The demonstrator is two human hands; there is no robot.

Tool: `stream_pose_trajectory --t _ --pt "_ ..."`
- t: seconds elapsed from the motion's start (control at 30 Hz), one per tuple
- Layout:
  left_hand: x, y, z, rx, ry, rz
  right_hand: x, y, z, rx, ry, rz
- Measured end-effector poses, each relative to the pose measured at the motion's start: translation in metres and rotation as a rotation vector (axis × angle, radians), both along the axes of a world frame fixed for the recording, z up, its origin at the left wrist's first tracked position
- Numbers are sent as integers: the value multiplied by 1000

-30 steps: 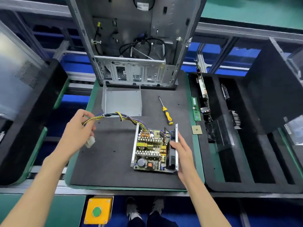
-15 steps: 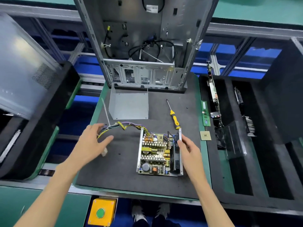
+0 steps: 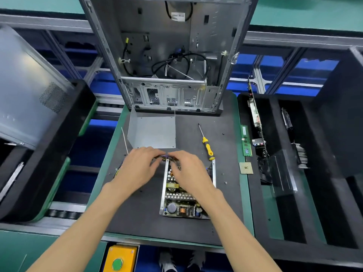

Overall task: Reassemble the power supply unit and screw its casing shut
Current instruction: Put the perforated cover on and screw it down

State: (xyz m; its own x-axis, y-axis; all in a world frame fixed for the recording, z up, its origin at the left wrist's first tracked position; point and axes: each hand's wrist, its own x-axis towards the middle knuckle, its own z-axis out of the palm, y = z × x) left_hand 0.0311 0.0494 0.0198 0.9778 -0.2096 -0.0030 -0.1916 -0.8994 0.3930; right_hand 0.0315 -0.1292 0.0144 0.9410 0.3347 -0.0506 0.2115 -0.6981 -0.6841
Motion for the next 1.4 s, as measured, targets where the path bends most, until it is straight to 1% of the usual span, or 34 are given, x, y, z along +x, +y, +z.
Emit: stream_pose_trajectory --t 0.1,0.23,0.33,0.43,0.57,0.7,0.77,0.83,0.87,1.0,1.13,1.2,1.33,1.4 --pt "11 0 -4 8 50 70 3 3 -5 -56 13 40" --pt "23 3 -15 -65 182 182 -1 -2 -13 -81 93 54" --pt "23 9 -24 -48 191 130 -4 -3 -16 -99 131 62" --pt "16 15 -28 -87 212 119 -6 -3 -18 -110 156 51" --pt "10 14 -29 -226 259 172 -5 -3 -22 -185 138 89" --pt "16 8 -18 -362 371 174 -6 -1 -24 -182 127 75" --pt "17 4 -14 -348 420 154 -7 -1 -25 -189 132 78" --pt "18 2 -14 -252 427 134 -8 0 -24 -187 174 81" --pt "19 2 -14 -239 429 131 -9 0 -25 -184 183 78" --pt "18 6 -15 -394 497 154 -12 3 -32 -238 113 87" --pt "15 7 -16 -403 471 172 -10 5 -37 -183 73 47" --pt "11 5 -17 -388 429 190 -10 6 -36 -177 72 30" --pt "-7 -3 -23 -217 252 273 -11 9 -36 -184 47 6" --pt "-21 -6 -31 -181 174 298 -12 11 -35 -194 39 1"
